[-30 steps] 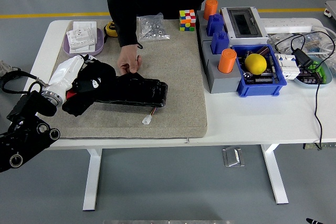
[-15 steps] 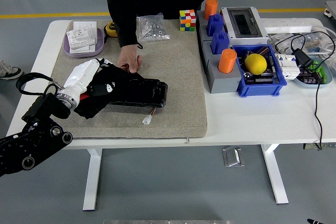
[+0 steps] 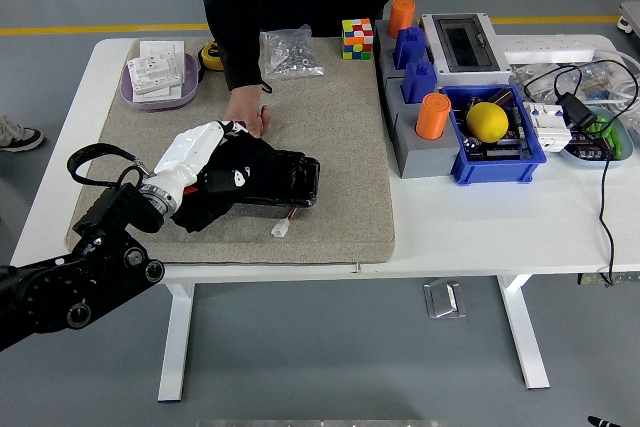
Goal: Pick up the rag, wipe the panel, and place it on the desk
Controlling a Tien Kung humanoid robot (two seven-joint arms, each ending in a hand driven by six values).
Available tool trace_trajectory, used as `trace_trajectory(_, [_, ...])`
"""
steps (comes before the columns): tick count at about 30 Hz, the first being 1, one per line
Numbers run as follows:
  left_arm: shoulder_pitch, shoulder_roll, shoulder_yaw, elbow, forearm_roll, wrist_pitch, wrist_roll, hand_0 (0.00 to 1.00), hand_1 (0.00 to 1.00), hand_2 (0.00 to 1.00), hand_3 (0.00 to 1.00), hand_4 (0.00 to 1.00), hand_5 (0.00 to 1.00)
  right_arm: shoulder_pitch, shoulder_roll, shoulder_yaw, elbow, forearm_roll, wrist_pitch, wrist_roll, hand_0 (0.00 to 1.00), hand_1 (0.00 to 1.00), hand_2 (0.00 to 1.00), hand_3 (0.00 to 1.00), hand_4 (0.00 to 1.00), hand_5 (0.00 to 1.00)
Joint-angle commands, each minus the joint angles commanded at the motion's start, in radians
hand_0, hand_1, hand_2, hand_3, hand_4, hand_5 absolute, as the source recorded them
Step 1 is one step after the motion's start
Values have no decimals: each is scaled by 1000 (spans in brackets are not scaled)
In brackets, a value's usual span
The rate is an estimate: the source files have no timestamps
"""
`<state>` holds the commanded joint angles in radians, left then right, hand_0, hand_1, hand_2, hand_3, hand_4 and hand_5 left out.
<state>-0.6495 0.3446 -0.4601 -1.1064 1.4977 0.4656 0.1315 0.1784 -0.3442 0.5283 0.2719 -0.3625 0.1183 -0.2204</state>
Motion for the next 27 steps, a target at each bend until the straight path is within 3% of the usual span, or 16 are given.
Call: trace_trajectory(27, [-73, -92, 108, 28, -5, -2, 14, 307, 187, 568, 539, 365, 2, 8, -8, -24, -2, 6, 4, 0, 783, 646, 715, 660, 998, 536])
